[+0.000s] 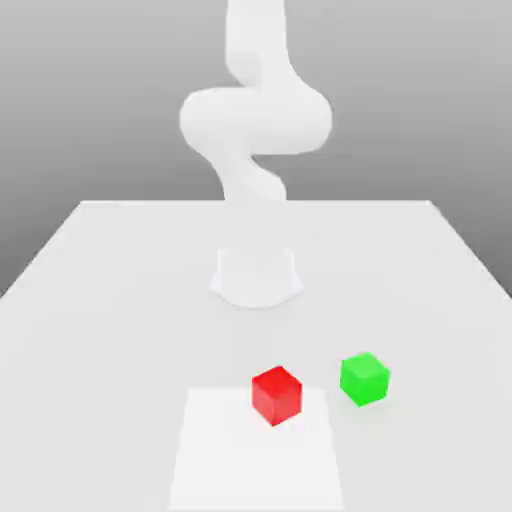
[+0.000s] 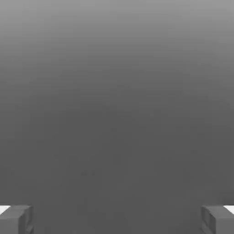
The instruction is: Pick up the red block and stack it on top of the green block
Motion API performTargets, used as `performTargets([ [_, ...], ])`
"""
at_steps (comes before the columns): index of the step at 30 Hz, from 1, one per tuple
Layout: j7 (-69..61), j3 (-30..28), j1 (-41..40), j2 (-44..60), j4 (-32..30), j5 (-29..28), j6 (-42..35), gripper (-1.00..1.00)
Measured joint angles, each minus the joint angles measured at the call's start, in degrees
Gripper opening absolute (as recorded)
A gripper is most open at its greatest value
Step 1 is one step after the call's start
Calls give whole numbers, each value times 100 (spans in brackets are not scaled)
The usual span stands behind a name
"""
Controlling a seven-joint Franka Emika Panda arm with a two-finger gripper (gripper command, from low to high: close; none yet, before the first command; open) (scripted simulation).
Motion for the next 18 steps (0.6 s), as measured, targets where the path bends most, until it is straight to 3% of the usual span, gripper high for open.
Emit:
performTargets([
  [18, -2621, -412, 802, 3800, -2966, -50, 2783, 0],
])
